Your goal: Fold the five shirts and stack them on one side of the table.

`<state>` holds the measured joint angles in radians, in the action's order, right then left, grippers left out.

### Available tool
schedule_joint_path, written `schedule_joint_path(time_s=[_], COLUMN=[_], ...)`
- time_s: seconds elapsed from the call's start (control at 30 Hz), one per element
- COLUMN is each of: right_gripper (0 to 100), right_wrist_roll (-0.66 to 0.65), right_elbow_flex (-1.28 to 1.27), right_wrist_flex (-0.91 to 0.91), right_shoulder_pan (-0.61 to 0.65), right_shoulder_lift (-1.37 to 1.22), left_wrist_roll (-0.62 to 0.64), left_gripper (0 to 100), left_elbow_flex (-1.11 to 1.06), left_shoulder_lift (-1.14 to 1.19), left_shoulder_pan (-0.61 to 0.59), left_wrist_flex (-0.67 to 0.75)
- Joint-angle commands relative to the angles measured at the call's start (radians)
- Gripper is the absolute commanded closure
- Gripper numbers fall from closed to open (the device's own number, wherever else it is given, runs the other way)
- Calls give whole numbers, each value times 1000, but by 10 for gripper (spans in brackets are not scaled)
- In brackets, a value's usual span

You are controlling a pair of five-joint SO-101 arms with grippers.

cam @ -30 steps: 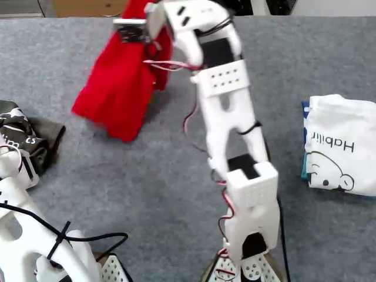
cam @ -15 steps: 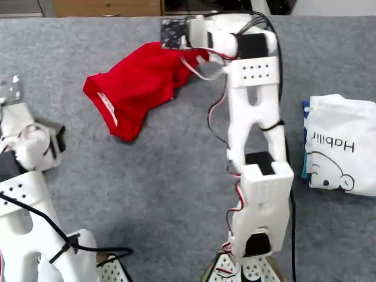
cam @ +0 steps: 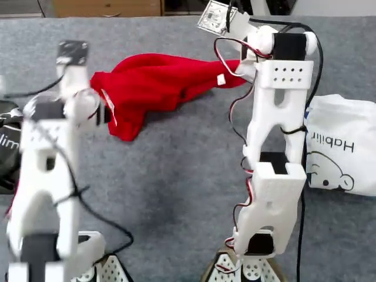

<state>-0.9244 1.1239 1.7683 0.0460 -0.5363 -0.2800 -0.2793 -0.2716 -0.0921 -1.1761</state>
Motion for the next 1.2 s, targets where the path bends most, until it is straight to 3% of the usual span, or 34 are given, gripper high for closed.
schedule_joint_path(time_s=[0.0, 0.2, 0.63, 0.87, 1.17], right_gripper=[997, 997, 997, 997, 997], right_wrist_roll=[15, 81, 84, 86, 86], right_elbow_flex=[44, 42, 21, -27, -24], right_wrist_flex=[15, 15, 15, 15, 14], right_shoulder_pan=[-13, -18, -13, -18, -2], right_shoulder_lift=[47, 45, 45, 47, 47], left_wrist_roll=[-55, -77, -78, -77, -77], left_gripper=[794, 789, 794, 908, 921], left_elbow_flex=[218, 529, 1157, 1432, 1530], left_shoulder_lift=[205, 559, 1121, 1218, 1225], left_shoulder_pan=[86, 167, 163, 158, 152], left_wrist_flex=[-43, -160, -391, -526, -574])
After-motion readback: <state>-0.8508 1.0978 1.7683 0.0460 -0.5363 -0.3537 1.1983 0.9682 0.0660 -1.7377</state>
